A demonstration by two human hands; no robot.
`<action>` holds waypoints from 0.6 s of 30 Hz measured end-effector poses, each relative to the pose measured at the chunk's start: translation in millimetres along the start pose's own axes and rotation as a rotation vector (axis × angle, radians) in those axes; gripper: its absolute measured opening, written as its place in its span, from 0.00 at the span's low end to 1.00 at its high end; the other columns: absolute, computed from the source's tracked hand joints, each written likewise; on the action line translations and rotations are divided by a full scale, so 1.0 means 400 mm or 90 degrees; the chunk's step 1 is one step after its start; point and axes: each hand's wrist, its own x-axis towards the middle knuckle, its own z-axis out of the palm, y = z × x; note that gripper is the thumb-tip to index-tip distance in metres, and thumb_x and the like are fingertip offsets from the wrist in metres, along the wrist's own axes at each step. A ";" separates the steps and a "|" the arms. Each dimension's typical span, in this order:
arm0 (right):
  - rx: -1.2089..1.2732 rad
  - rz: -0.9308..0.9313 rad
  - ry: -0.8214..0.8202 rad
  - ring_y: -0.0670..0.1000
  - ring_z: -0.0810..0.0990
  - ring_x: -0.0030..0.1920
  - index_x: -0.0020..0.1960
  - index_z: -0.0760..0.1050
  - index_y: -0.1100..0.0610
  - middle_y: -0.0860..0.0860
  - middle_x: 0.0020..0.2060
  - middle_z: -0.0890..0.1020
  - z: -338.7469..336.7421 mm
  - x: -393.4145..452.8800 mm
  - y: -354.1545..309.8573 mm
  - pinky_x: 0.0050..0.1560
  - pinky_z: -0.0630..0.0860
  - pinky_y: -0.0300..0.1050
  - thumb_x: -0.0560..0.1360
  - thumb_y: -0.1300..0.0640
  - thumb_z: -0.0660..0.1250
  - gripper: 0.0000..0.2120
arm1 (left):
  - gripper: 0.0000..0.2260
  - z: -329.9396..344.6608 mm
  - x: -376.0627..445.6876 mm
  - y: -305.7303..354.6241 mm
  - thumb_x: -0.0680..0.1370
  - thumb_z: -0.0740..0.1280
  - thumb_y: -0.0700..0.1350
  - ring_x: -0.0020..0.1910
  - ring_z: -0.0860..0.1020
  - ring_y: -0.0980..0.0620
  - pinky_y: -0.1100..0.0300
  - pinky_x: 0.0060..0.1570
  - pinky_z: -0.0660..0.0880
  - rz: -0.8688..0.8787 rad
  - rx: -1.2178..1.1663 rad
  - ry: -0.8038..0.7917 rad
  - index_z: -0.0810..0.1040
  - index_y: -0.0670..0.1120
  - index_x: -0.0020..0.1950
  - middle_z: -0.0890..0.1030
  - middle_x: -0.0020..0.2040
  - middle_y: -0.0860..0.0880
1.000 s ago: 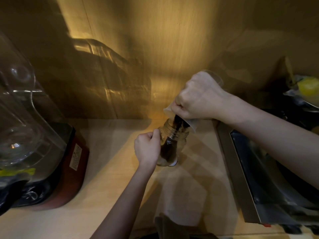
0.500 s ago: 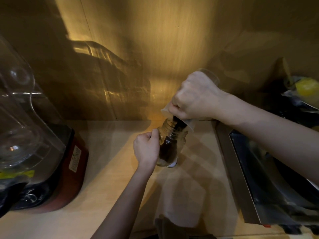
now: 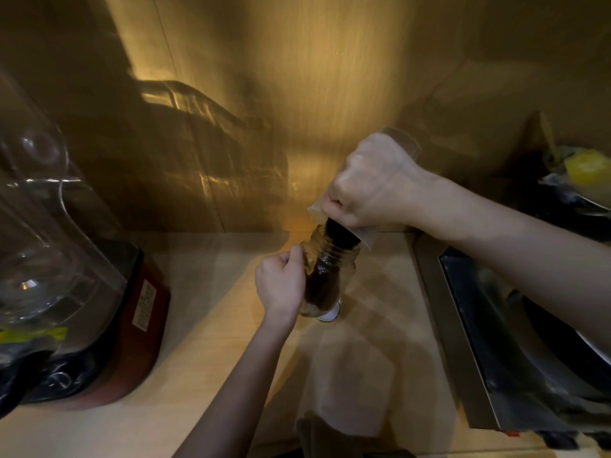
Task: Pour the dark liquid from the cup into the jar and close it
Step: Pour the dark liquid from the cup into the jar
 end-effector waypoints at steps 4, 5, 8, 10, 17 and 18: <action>0.001 -0.006 0.003 0.53 0.70 0.14 0.17 0.69 0.58 0.53 0.13 0.72 0.000 -0.003 0.003 0.25 0.58 0.34 0.69 0.51 0.55 0.24 | 0.19 0.000 -0.002 0.002 0.74 0.60 0.43 0.25 0.59 0.49 0.56 0.27 0.58 0.003 0.000 0.002 0.62 0.44 0.22 0.61 0.24 0.45; 0.003 -0.008 0.005 0.53 0.70 0.14 0.17 0.69 0.58 0.53 0.13 0.72 0.000 -0.003 0.003 0.25 0.58 0.34 0.70 0.52 0.55 0.24 | 0.20 0.000 -0.002 0.002 0.74 0.60 0.43 0.25 0.59 0.50 0.58 0.26 0.57 0.002 0.003 0.005 0.62 0.44 0.22 0.61 0.24 0.46; 0.003 -0.008 0.005 0.52 0.68 0.13 0.16 0.68 0.58 0.53 0.13 0.71 -0.009 -0.001 0.004 0.26 0.58 0.34 0.69 0.51 0.54 0.24 | 0.20 0.000 -0.004 0.003 0.74 0.60 0.44 0.25 0.60 0.50 0.55 0.28 0.59 -0.005 0.009 0.002 0.62 0.44 0.22 0.61 0.24 0.46; -0.001 -0.006 0.012 0.52 0.68 0.13 0.16 0.68 0.58 0.54 0.13 0.71 -0.010 0.001 0.005 0.25 0.58 0.34 0.69 0.52 0.54 0.24 | 0.19 0.001 -0.005 0.001 0.74 0.60 0.44 0.26 0.61 0.49 0.55 0.30 0.59 -0.005 -0.006 -0.006 0.64 0.43 0.23 0.63 0.25 0.43; -0.008 -0.002 0.002 0.53 0.70 0.13 0.16 0.68 0.58 0.54 0.13 0.72 0.002 -0.003 -0.001 0.26 0.59 0.33 0.68 0.51 0.54 0.24 | 0.20 0.000 -0.008 0.004 0.74 0.60 0.44 0.26 0.60 0.50 0.54 0.30 0.58 -0.008 -0.004 -0.004 0.62 0.44 0.22 0.62 0.25 0.44; -0.010 -0.002 0.002 0.53 0.70 0.13 0.16 0.68 0.58 0.54 0.13 0.72 0.001 -0.004 0.000 0.26 0.59 0.33 0.68 0.51 0.54 0.24 | 0.19 0.000 -0.007 0.004 0.74 0.60 0.44 0.26 0.61 0.49 0.54 0.30 0.59 -0.008 -0.004 -0.004 0.63 0.44 0.22 0.63 0.26 0.43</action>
